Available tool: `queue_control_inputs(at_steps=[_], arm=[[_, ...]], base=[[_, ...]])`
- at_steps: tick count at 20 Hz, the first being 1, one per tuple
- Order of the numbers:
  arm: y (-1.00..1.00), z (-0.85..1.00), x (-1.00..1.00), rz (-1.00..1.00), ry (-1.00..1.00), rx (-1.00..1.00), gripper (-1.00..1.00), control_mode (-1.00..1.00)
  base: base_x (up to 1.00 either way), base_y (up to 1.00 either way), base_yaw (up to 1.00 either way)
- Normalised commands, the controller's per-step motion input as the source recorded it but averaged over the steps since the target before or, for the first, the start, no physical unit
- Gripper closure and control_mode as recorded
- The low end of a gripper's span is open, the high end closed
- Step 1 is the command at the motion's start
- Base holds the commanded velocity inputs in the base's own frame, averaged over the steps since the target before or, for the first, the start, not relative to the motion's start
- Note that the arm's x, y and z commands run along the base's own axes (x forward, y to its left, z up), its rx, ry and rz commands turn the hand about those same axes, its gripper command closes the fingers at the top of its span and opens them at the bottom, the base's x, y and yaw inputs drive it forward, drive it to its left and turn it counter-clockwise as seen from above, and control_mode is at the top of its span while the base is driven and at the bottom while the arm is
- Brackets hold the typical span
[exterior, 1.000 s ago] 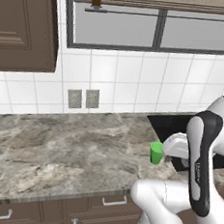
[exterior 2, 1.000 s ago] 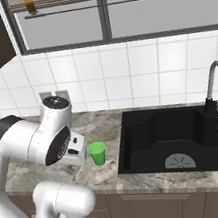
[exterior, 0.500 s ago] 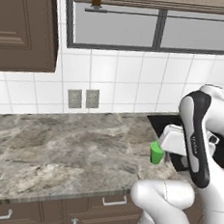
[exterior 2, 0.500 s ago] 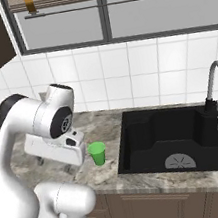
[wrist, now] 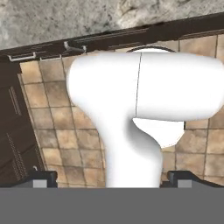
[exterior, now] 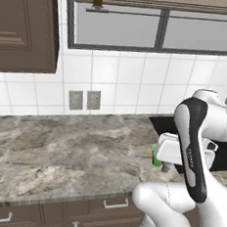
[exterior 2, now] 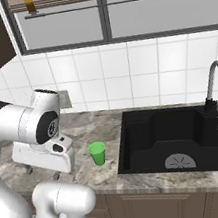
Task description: Pick the cup and bowl from the counter and place them on the counter next to the sink.
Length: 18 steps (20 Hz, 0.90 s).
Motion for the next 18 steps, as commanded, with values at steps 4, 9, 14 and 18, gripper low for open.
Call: queue_control_inputs(at_steps=[4,9,14,18], arm=[[0.16,-0.20,0.00,0.01,-0.20,0.00,-1.00,-1.00],[0.03,-0.01,0.00,0.00,-0.16,0.00,-1.00,-1.00],[0.02,0.06,0.00,0.00,-0.04,-0.01,-1.00,-1.00],[0.03,0.04,0.00,0.00,0.00,-0.09,-1.00,-1.00]], base=[[0.00,0.00,0.00],[0.00,0.00,0.00],[0.00,0.00,0.00],[0.00,0.00,0.00]])
